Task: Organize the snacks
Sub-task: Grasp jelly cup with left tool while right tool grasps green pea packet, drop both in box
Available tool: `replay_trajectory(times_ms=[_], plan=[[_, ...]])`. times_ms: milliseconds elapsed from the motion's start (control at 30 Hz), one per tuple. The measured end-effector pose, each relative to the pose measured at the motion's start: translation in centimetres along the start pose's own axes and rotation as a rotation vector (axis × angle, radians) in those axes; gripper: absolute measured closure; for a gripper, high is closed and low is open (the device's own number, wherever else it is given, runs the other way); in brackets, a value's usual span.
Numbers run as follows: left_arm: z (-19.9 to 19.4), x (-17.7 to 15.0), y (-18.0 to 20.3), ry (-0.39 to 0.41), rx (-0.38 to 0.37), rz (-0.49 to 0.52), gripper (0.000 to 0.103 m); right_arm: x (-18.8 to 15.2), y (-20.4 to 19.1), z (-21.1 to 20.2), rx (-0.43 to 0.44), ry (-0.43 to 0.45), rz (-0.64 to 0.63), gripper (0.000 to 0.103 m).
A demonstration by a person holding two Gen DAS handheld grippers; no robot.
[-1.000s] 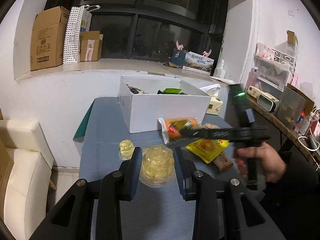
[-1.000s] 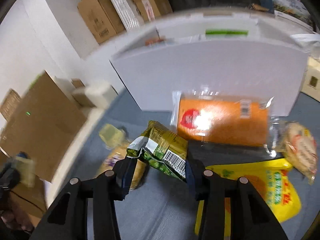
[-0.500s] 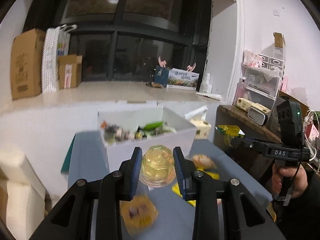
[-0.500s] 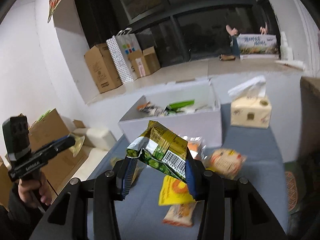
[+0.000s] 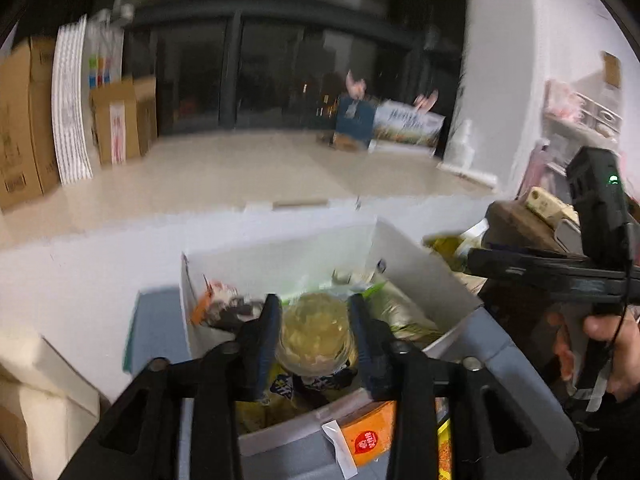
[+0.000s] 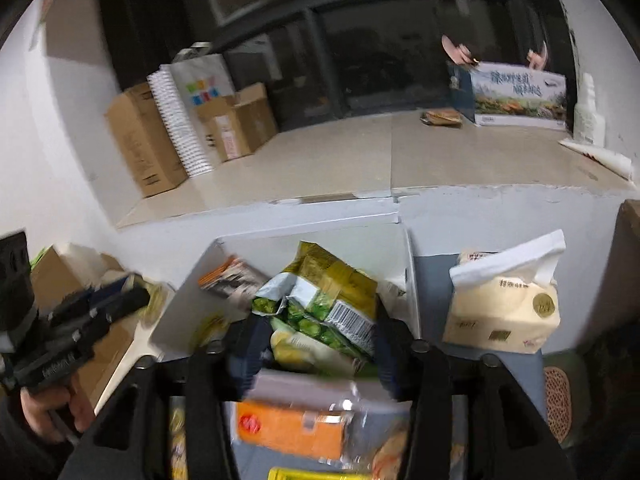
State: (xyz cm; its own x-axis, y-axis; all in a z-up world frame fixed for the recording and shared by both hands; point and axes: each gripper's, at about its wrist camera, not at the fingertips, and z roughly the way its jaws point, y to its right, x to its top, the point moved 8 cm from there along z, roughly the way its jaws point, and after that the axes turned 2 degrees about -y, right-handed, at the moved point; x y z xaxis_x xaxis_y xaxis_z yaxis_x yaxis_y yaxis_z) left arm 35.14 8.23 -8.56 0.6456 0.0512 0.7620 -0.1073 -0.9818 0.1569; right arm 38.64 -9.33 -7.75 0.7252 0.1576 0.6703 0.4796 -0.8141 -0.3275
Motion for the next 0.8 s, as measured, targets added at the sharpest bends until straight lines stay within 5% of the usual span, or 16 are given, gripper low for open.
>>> replay_trajectory(times_ms=[33,67,567,700,800], plan=[[0.4,-0.2,-0.4,-0.014,0.004,-0.024,0.026,0.2,0.1,0.3,-0.006,-0.006,-0.002,0.0],[0.4,-0.2,-0.7,-0.007,0.004,-0.038,0.0,0.4,0.2,0.5,-0.023,-0.008,-0.009,0.0],[-5.0,-1.4,0.8,0.043,0.011,0.026,0.0,-1.4,-2.8,-3.5,-0.03,0.043,-0.11,0.0],[-8.4,-4.8,1.8,0.063,0.029,0.06,0.0,-5.0,-5.1,-7.6,0.056,0.089,-0.142,0.0],[-10.6,-8.1,2.7,0.077,-0.024,0.045,0.0,-8.9,-5.4,-9.8,0.072,0.1,-0.15,0.0]])
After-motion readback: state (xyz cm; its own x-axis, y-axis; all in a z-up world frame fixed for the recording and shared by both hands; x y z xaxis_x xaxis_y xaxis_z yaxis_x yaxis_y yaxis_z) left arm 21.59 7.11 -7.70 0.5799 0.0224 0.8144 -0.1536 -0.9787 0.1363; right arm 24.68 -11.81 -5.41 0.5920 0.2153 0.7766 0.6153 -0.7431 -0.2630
